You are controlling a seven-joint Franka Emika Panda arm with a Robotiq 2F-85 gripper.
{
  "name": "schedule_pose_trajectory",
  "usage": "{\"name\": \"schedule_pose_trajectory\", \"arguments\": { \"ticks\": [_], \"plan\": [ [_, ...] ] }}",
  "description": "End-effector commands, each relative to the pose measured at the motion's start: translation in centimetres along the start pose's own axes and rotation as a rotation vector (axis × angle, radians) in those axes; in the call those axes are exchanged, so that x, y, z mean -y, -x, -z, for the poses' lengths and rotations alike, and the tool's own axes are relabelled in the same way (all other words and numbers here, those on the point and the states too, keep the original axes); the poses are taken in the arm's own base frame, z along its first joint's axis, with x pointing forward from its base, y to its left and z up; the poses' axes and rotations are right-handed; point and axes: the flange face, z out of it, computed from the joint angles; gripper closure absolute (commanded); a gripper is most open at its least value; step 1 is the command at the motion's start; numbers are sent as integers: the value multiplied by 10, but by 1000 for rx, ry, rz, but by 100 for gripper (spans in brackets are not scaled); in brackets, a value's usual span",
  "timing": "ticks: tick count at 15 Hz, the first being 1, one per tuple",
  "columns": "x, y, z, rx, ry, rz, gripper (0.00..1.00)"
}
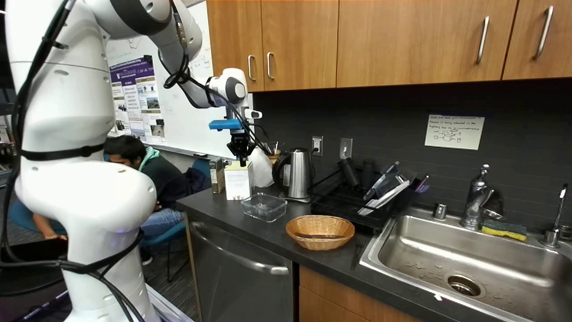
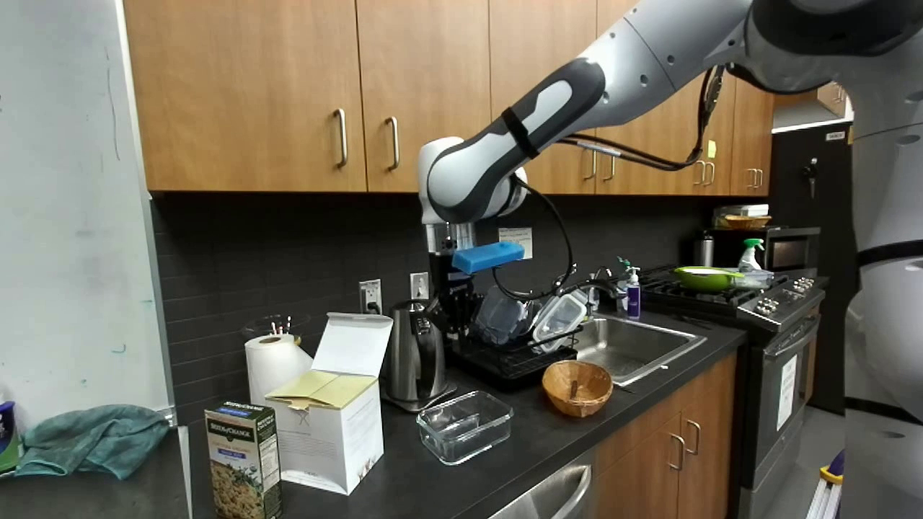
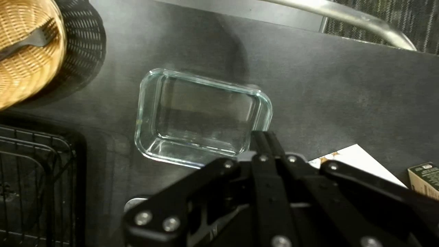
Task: Press a button on the kettle
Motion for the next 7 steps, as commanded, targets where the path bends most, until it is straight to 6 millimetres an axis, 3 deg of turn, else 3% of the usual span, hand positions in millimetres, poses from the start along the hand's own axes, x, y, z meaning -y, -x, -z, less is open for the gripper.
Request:
{"name": "schedule_pose_trajectory", "arguments": {
  "ticks": [1, 5, 7],
  "plan": [
    [-1, 5, 3, 1, -9, -8, 98],
    [-4, 18, 11, -4, -15, -17, 75],
    [-4, 19, 10, -2, -15, -17, 74]
  ]
}}
